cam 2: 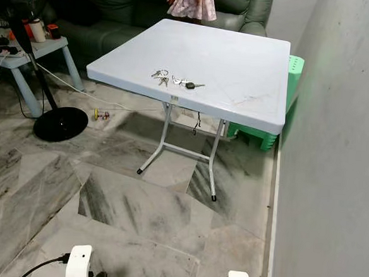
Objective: Hang keys on a hook
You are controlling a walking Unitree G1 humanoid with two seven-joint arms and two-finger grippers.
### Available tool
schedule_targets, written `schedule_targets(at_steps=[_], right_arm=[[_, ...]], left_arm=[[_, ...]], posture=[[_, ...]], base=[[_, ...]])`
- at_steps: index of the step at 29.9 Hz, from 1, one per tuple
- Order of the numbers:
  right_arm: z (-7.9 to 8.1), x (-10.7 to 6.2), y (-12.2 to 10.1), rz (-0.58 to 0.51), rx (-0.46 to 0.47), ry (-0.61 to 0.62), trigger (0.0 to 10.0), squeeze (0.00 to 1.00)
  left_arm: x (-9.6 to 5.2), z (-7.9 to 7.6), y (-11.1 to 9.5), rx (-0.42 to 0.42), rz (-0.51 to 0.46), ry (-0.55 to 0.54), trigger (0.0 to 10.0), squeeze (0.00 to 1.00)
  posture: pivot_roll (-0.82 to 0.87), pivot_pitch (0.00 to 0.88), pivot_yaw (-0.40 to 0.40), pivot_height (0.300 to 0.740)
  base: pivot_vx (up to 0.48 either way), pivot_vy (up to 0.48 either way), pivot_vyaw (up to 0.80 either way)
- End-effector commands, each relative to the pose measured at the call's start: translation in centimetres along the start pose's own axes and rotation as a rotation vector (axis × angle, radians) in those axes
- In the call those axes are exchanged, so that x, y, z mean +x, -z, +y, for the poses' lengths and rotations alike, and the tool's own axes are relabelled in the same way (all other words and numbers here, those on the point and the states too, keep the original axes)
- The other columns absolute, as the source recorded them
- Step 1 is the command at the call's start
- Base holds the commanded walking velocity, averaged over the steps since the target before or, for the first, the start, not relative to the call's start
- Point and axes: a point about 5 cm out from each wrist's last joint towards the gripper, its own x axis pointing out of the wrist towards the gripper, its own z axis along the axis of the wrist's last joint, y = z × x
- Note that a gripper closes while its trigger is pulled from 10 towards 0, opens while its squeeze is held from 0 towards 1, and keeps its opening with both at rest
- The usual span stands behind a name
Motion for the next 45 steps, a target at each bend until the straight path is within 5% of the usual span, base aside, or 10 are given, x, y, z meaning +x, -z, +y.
schedule_targets(at_steps=[1, 7, 12, 16, 17, 28, 31, 37, 45], right_arm=[[-0.2, 0.2, -1.5, -0.074, 0.006, -0.003, 10.0, 0.00], [-0.5, 0.3, -6.0, -0.306, -0.032, -0.017, 10.0, 0.00], [-0.4, -0.5, -10.6, -0.580, -0.036, -0.030, 10.0, 0.00], [0.2, -0.8, -11.7, -0.650, -0.023, -0.058, 10.0, 0.00], [0.7, -1.1, -12.1, -0.692, -0.026, -0.087, 10.0, 1.00], [3.5, -2.6, -14.8, -0.864, -0.042, -0.218, 10.0, 1.00], [3.7, -2.8, -15.6, -0.871, -0.071, -0.267, 10.0, 1.00], [2.4, -3.6, -17.1, -0.927, -0.049, -0.225, 10.0, 1.00], [3.4, -6.7, -18.9, -1.085, -0.028, -0.234, 10.0, 1.00]], left_arm=[[0.1, 0.0, -1.2, 0.010, -0.053, 0.011, 10.0, 0.00], [0.3, -0.2, -5.1, 0.036, -0.231, 0.054, 10.0, 0.00], [-0.4, -0.9, -10.2, 0.085, -0.499, 0.155, 10.0, 0.00], [-0.8, -1.7, -11.5, 0.098, -0.579, 0.206, 10.0, 0.00], [-1.1, -2.1, -12.2, 0.108, -0.625, 0.218, 10.0, 0.00], [-2.7, -5.0, -15.3, 0.103, -0.805, 0.318, 10.0, 0.00], [-2.9, -6.2, -15.6, 0.167, -0.810, 0.361, 10.0, 0.00], [-3.3, -5.9, -16.4, 0.160, -0.822, 0.343, 10.0, 0.00], [-6.1, -5.3, -18.4, 0.113, -0.956, 0.313, 10.0, 0.00]], posture=[[0.11, 0.000, -0.027, 0.736], [0.11, 0.000, -0.024, 0.736], [0.10, 0.000, -0.019, 0.736], [0.10, 0.000, -0.017, 0.736], [0.10, 0.000, -0.013, 0.736], [0.11, 0.000, -0.018, 0.736], [0.11, 0.000, -0.015, 0.736], [0.10, 0.000, -0.014, 0.736], [0.10, 0.000, -0.017, 0.736]], base=[[0.000, 0.000, 0.00], [0.000, 0.000, 0.00], [0.000, 0.000, 0.00], [0.000, 0.000, 0.00], [0.000, 0.000, 0.00], [0.000, 0.000, 0.00], [0.000, 0.000, 0.00], [0.000, 0.000, 0.00], [0.000, 0.000, 0.00]])
